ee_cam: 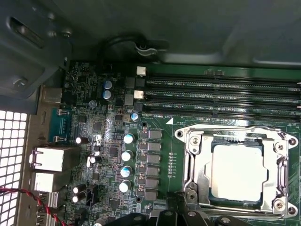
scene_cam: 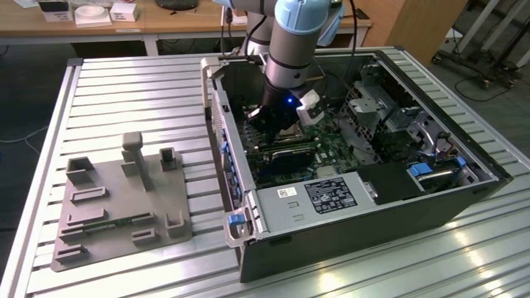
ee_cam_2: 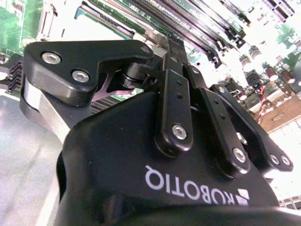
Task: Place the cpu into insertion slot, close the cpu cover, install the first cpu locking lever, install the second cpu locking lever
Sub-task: 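Install the second cpu locking lever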
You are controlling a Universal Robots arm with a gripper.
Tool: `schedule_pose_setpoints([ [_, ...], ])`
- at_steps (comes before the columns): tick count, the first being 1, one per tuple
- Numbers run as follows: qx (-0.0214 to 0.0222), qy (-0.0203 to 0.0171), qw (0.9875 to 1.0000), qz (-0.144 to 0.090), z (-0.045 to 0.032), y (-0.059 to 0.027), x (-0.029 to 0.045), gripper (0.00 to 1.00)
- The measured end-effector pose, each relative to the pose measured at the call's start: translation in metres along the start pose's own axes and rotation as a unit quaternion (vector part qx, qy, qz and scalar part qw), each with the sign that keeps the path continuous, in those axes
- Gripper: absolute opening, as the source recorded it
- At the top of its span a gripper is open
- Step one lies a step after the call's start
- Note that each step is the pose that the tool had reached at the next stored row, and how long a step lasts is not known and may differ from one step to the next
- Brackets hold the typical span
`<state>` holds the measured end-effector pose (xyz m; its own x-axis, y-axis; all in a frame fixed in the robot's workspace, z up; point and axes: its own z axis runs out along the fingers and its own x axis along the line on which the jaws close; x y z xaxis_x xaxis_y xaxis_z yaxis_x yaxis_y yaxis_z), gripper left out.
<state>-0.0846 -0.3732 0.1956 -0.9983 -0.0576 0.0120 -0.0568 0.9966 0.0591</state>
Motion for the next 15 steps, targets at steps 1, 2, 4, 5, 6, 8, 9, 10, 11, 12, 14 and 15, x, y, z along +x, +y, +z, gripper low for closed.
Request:
schedule_pose_setpoints([
  [1, -0.0001, 0.0, 1.0, 0.0, -0.0005, 0.0, 0.0, 0.1],
  [2, -0.0002, 0.0, 1.0, 0.0, -0.0013, 0.0001, 0.0, 0.1],
  [4, -0.0003, 0.0, 1.0, 0.0, -0.0024, 0.0002, 0.0, 0.1],
  [5, -0.0002, 0.0001, 1.0, 0.0, -0.003, 0.0002, 0.0, 0.1],
  [6, -0.0003, 0.0001, 1.0, 0.0, -0.0035, 0.0003, 0.0001, 0.1],
  [8, -0.0002, 0.0001, 1.0, 0.0, -0.0045, 0.0004, 0.0001, 0.1],
  [9, -0.0002, 0.0001, 1.0, 0.0, -0.0052, 0.0004, 0.0001, 0.1],
  [10, -0.0003, 0.0001, 1.0, 0.0, -0.0059, 0.0005, 0.0001, 0.1],
  [11, -0.0004, 0.0001, 1.0, 0.0, -0.0066, 0.0005, 0.0001, 0.1],
  [12, -0.0004, 0.0001, 1.0, 0.0, -0.0073, 0.0006, 0.0001, 0.1],
  [14, -0.0005, 0.0001, 1.0, 0.0, -0.009, 0.0007, 0.0002, 0.1],
  [15, -0.0005, 0.0001, 1.0, 0.0, -0.0102, 0.0007, 0.0002, 0.1],
])
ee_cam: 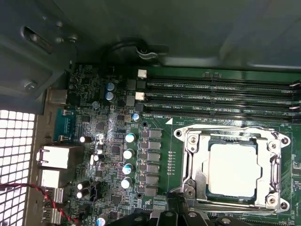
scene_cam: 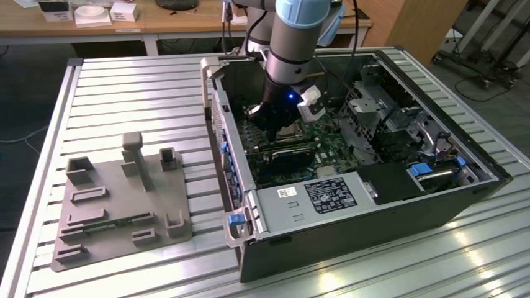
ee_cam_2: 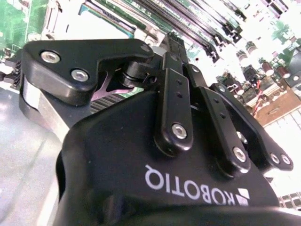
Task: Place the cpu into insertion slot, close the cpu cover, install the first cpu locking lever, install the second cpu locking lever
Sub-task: 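Install the second cpu locking lever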
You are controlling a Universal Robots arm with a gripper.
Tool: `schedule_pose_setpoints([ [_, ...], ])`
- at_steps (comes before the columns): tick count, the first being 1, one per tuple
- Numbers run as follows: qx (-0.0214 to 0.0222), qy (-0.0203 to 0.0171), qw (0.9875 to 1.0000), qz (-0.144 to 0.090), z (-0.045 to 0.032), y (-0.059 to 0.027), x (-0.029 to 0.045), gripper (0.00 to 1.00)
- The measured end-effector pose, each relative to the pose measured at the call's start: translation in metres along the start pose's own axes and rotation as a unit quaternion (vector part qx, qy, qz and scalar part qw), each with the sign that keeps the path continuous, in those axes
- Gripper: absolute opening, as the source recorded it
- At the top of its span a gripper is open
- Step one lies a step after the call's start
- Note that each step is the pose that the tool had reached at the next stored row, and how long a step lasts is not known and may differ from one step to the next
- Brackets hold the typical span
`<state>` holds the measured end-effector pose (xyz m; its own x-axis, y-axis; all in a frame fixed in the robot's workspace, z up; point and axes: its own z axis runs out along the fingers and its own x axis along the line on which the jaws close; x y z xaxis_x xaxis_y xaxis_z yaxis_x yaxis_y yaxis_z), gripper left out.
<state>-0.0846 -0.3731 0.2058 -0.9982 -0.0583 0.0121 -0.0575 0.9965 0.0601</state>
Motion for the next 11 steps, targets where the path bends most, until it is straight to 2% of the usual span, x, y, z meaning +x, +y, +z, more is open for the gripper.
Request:
schedule_pose_setpoints([
  [4, 0.0, -0.0002, 1.0, 0.0, -0.0064, 0.0005, 0.0001, 0.1],
  [11, 0.0001, -0.0018, 1.0, 0.0, -0.0236, 0.0021, 0.0002, 0.1],
])
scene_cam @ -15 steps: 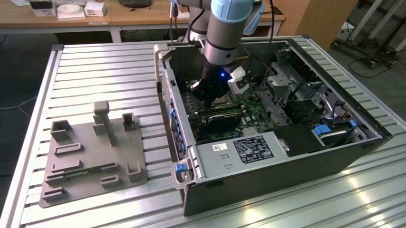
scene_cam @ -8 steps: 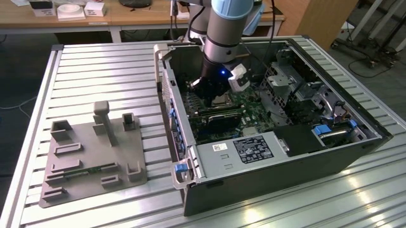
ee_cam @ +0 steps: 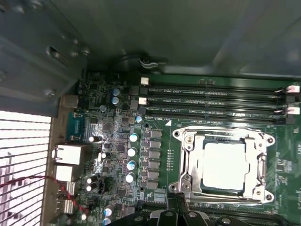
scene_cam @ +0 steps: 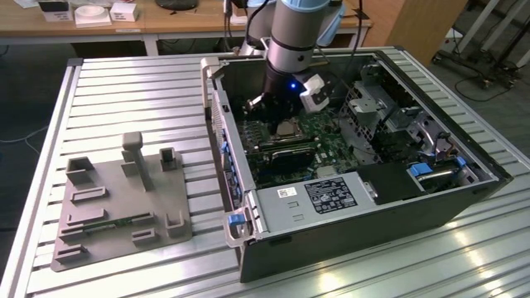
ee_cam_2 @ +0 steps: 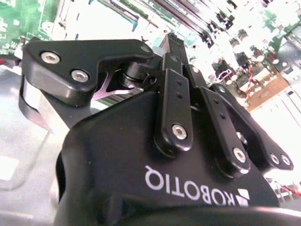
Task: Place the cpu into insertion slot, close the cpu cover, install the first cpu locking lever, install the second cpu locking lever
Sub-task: 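Install the second cpu locking lever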
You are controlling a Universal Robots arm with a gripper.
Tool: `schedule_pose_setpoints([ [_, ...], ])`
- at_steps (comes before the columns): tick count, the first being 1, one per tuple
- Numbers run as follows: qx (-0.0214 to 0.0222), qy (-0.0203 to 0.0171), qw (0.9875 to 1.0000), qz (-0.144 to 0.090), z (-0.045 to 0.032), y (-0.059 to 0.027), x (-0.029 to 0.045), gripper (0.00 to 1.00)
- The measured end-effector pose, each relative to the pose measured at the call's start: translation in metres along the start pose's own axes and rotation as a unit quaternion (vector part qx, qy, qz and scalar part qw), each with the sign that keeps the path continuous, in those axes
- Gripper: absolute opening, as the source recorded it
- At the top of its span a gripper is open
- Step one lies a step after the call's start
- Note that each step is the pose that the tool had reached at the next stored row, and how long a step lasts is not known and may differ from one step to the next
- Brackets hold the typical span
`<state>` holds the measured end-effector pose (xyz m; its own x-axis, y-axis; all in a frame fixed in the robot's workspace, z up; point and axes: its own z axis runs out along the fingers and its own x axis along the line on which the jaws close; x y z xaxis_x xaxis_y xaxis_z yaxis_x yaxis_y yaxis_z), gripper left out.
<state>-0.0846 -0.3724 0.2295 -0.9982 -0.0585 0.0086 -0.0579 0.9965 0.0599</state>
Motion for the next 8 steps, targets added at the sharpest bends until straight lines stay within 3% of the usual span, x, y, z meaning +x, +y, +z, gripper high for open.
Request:
schedule_pose_setpoints([
  [8, 0.0, -0.0004, 1.0, -0.001, -0.0026, 0.0002, 0.0, 0.1],
])
